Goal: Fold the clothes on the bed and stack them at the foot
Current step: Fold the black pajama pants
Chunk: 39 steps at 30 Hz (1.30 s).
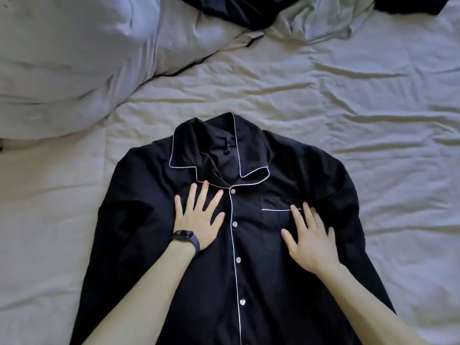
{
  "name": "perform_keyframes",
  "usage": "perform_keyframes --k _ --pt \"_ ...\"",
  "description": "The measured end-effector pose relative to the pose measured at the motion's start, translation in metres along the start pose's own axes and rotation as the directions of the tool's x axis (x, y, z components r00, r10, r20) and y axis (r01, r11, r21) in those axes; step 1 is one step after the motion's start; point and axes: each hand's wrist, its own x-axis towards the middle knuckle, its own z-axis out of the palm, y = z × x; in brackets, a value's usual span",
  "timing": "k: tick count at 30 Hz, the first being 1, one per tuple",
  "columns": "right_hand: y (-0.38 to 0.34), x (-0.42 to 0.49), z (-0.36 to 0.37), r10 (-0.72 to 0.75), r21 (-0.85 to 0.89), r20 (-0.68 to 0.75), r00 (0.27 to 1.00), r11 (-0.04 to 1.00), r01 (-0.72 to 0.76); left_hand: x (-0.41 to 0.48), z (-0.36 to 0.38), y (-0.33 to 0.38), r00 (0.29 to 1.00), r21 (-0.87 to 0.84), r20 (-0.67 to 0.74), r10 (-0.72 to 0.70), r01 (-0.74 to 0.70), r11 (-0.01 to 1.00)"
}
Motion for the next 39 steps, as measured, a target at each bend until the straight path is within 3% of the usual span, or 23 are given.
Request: perform_keyframes --k 2,4,5,7,8,9,12,15,17,18,19,20,22,25,27,30,33,36,37,39 --pt "-0.007 0.006 -0.006 0.025 -0.113 0.0 1.0 0.993 -0.025 0.001 0.011 -0.001 1.0 0.021 0.012 -0.004 0.004 1.0" --pt "-0.023 0.011 -0.023 -0.004 -0.135 -0.182 0.983 0.991 -0.021 0.003 0.01 -0.001 0.999 0.028 0.042 -0.006 0.005 1.0" --pt "-0.035 0.015 -0.033 -0.059 -0.074 -0.333 0.941 0.997 0.036 0.004 0.005 0.0 0.998 0.045 0.061 -0.004 0.001 0.999" --pt "-0.061 0.027 -0.052 -0.183 -0.007 -0.59 0.786 0.975 0.221 0.006 -0.01 0.001 0.998 0.067 0.068 0.002 -0.006 0.998" --pt "-0.076 0.037 -0.062 -0.237 -0.025 -0.635 0.735 0.958 0.287 0.008 -0.021 0.001 0.998 0.066 0.063 0.007 -0.011 0.998" --pt "-0.089 0.05 -0.071 -0.288 -0.049 -0.6 0.747 0.945 0.324 0.011 -0.032 0.002 0.998 0.045 0.06 0.013 -0.016 0.999" --pt "-0.11 0.087 -0.085 -0.323 -0.156 -0.357 0.876 0.946 0.285 0.022 -0.063 0.007 0.998 -0.006 0.066 -0.005 0.005 1.0" --pt "-0.097 0.107 -0.086 -0.334 -0.175 -0.329 0.884 0.941 0.29 0.044 -0.095 0.019 0.996 -0.064 -0.078 -0.043 0.038 0.997" --pt "-0.082 0.115 -0.082 -0.322 -0.033 -0.376 0.869 0.942 0.334 0.068 -0.113 0.031 0.981 -0.137 -0.19 -0.037 0.011 0.99" --pt "-0.075 0.118 -0.082 -0.251 0.165 -0.403 0.88 0.926 0.339 0.083 -0.121 0.037 0.976 -0.172 -0.217 -0.026 -0.012 0.985" --pt "-0.071 0.12 -0.084 -0.143 0.409 -0.393 0.908 0.857 0.312 0.1 -0.129 0.042 0.974 -0.194 -0.227 -0.01 -0.035 0.98" --pt "-0.067 0.124 -0.087 -0.026 0.641 -0.347 0.938 0.723 0.257 0.117 -0.137 0.048 0.974 -0.19 -0.225 0.008 -0.052 0.98" --pt "-0.066 0.129 -0.094 0.135 0.905 -0.18 0.974 0.41 0.11 0.151 -0.149 0.056 0.979 -0.119 -0.201 0.028 -0.053 0.991" --pt "-0.069 0.135 -0.103 0.147 0.998 0.059 0.987 0.028 -0.063 0.193 -0.165 0.06 0.997 0.117 -0.05 0.055 -0.048 0.992" --pt "-0.069 0.139 -0.106 0.107 0.985 0.147 0.983 -0.108 -0.136 0.214 -0.174 0.058 0.996 0.217 0.001 0.092 -0.09 0.972" --pt "-0.069 0.145 -0.106 0.028 0.931 0.249 0.968 -0.282 -0.232 0.232 -0.192 0.057 0.993 0.002 0.065 0.099 -0.099 0.995" --pt "-0.068 0.147 -0.108 0.001 0.905 0.308 0.952 -0.309 -0.292 0.239 -0.205 0.06 0.985 -0.264 0.162 0.063 -0.018 0.964" --pt "-0.065 0.152 -0.106 0.047 0.917 0.328 0.944 -0.256 -0.306 0.246 -0.209 0.064 0.945 -0.633 0.325 -0.039 0.248 0.733" --pt "-0.064 0.153 -0.105 0.083 0.938 0.301 0.95 -0.204 -0.28 0.249 -0.209 0.063 0.91 -0.665 0.41 -0.051 0.337 0.666" --pt "-0.061 0.154 -0.102 0.169 0.976 0.209 0.963 -0.101 -0.194 0.253 -0.206 0.063 0.867 -0.64 0.492 -0.08 0.423 0.642"
